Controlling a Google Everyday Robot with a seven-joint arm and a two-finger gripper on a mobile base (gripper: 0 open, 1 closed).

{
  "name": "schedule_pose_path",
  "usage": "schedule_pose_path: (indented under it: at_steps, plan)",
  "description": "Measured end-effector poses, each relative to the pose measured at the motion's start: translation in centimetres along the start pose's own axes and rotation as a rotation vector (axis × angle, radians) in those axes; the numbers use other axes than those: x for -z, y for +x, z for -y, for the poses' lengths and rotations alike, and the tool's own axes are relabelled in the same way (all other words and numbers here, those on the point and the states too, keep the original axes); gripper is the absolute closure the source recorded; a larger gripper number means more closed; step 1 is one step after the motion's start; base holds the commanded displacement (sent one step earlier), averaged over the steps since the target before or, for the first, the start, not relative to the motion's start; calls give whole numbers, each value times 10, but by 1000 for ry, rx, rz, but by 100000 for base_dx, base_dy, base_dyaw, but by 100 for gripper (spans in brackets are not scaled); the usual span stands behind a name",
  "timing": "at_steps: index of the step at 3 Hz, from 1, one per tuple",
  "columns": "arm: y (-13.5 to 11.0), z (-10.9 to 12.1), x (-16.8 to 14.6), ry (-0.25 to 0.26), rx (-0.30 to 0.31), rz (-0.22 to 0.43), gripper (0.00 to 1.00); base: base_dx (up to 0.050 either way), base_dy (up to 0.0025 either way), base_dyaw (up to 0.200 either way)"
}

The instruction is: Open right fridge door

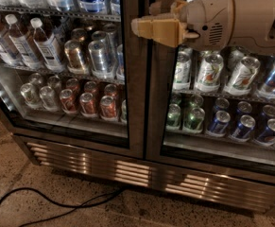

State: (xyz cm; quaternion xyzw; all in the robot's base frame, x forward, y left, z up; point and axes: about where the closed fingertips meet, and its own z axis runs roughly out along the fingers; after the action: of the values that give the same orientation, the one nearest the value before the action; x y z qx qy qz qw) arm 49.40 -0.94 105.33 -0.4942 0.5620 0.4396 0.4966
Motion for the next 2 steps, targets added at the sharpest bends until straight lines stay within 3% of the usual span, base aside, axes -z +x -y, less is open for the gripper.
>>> schedule_pose_path:
  at_steps: [2]
  plan:
    - [0, 0, 0, 0, 0, 0, 100, -4999, -2, 10]
